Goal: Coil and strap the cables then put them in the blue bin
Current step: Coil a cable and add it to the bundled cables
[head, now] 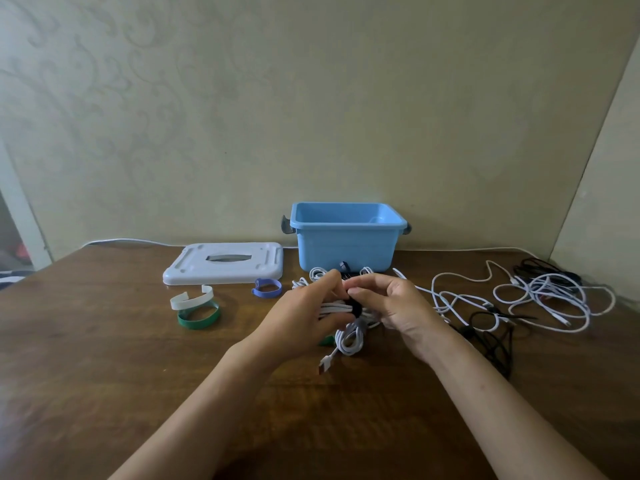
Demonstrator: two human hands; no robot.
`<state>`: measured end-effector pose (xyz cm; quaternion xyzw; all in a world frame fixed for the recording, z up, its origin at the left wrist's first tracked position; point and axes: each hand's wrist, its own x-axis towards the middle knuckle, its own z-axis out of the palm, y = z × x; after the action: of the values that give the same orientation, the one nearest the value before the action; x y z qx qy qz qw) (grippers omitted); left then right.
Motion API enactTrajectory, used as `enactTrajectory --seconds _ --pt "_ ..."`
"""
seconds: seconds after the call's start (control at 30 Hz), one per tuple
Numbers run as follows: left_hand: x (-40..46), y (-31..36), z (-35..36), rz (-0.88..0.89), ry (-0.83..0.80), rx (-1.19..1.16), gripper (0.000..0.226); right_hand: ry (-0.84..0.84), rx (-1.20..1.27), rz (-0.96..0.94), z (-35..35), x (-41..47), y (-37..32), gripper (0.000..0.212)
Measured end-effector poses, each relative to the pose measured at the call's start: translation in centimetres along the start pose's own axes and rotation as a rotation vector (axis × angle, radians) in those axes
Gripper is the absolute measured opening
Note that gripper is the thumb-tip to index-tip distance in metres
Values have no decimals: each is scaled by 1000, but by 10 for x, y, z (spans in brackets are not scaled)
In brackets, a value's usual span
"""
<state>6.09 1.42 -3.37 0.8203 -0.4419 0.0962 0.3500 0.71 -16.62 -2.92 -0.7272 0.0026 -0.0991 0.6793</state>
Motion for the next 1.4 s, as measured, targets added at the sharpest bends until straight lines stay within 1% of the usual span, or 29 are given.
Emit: enactTrajectory --seconds 0.1,0.2,0.27,0.4,0.47,0.5,0.6,0.67,0.73,0.83,0.9,1.1,1.3,1.4 --pt "0 0 0 -17 -9 -16 30 -17 -21 -5 -1 -2 -2 11" --pt "0 1 0 -70 -9 -92 35 5 -41 -94 1 -2 0 11" --pt "0 3 0 -124 -17 -167 34 37 -102 -156 3 -1 2 12" --pt "0 9 -4 -250 -13 -435 17 63 -187 -226 7 1 8 14" --pt "2 10 -6 -343 -9 -495 14 91 -210 -279 10 1 9 17" --pt "2 11 -6 -367 -36 -475 15 102 -222 -303 11 1 10 19" --pt "2 10 -7 -368 -144 -413 30 110 -259 -338 14 -1 10 23" --pt "2 9 -9 -360 -162 -425 33 104 -256 -355 13 -1 10 22" --pt "3 6 -10 -309 -141 -380 30 93 -225 -358 12 -2 10 20" --pt "5 -2 -7 -196 -118 -205 25 94 -243 -329 10 -1 12 32" --pt "6 -6 -6 -148 -113 -144 26 94 -286 -315 8 1 14 36" --pt "6 -9 0 -93 -60 26 14 59 -204 -259 4 -1 11 31" --pt "7 -12 0 -97 -46 48 13 28 -163 -222 5 -4 3 26" --pt "7 -12 2 -82 -41 55 16 56 -159 -221 4 -7 -1 27"
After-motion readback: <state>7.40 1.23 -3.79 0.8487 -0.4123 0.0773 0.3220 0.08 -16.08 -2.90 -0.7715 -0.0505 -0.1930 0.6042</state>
